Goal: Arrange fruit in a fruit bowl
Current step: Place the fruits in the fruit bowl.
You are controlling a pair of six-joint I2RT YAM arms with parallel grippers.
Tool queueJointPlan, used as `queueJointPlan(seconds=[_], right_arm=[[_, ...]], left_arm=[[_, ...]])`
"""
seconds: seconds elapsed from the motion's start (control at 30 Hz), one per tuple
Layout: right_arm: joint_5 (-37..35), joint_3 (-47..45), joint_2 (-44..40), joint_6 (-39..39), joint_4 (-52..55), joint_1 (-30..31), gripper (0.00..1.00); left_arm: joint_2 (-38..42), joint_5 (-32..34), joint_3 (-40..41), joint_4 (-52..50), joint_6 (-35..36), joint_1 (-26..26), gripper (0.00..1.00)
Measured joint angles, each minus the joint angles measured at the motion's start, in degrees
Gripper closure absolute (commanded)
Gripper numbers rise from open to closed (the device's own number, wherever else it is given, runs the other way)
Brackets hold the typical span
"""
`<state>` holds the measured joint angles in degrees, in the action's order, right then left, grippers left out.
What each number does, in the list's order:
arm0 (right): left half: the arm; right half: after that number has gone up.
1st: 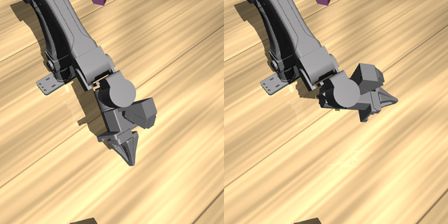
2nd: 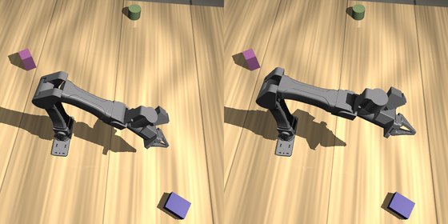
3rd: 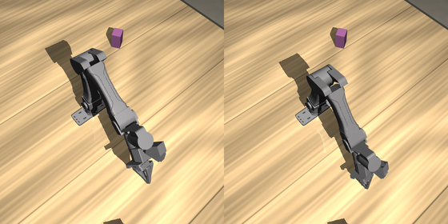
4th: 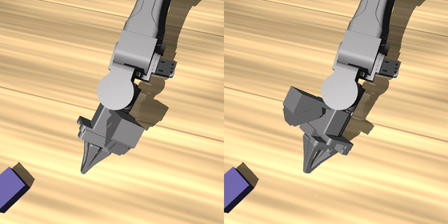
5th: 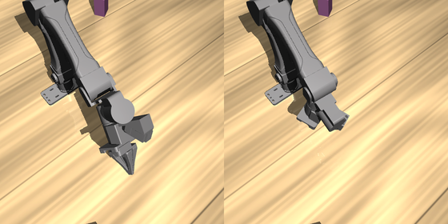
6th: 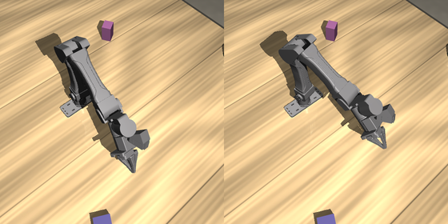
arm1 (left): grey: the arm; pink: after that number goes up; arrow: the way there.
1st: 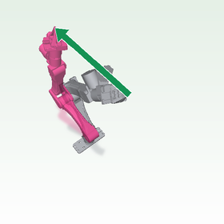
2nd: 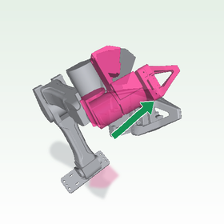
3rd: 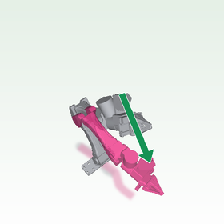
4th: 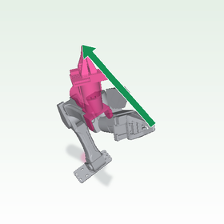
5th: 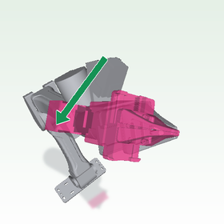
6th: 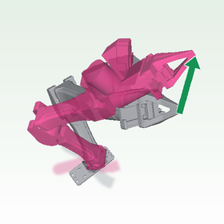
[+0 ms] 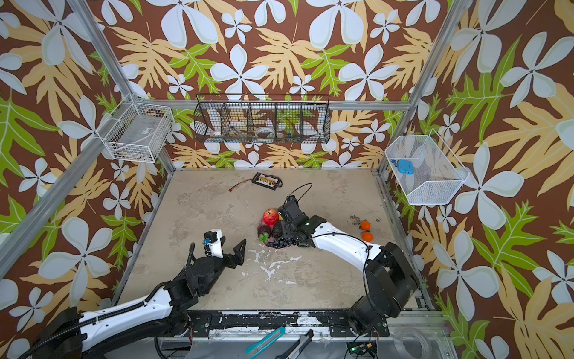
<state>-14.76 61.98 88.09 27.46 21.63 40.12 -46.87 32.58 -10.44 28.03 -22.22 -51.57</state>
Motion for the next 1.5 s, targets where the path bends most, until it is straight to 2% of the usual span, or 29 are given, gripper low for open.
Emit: queueJointPlan(seconds=[0.2, 0.33, 0.53, 0.8, 1.03, 1.27, 1.5], right_arm=[[4.8, -6.4, -6.1, 0.0, -1.8, -7.6, 0.59], [10.5, -12.6, -10.1, -0.8, -3.4, -13.6, 0.63], [18.8, -21.7, -15.1, -2.8, -7.0, -18.1, 0.7], [25.1, -25.7, -15.1, -4.7, -12.3, -18.9, 0.73], [25.7, -25.5, -12.0, -5.6, -15.3, -18.9, 0.77], [25.4, -23.5, -9.3, -6.3, -16.5, -18.9, 0.88], [24.8, -22.9, -7.9, -6.5, -16.4, -18.8, 0.88]], left_arm=[[0.0, 0.1, 0.0, 0.0, 0.0, 0.0, 0.07], [-0.3, 0.1, 0.0, 0.0, 0.0, 0.0, 0.07], [-1.2, 0.1, 0.0, 0.1, 0.0, 0.0, 0.07], [-2.8, -0.1, 0.0, 0.5, 0.0, 0.0, 0.07], [-3.0, -0.1, 0.0, 0.9, 0.0, 0.0, 0.07], [-3.0, -0.1, 0.0, 0.9, 0.0, 0.0, 0.07], [-2.7, -0.1, 0.0, 0.9, 0.2, 0.0, 0.07]])
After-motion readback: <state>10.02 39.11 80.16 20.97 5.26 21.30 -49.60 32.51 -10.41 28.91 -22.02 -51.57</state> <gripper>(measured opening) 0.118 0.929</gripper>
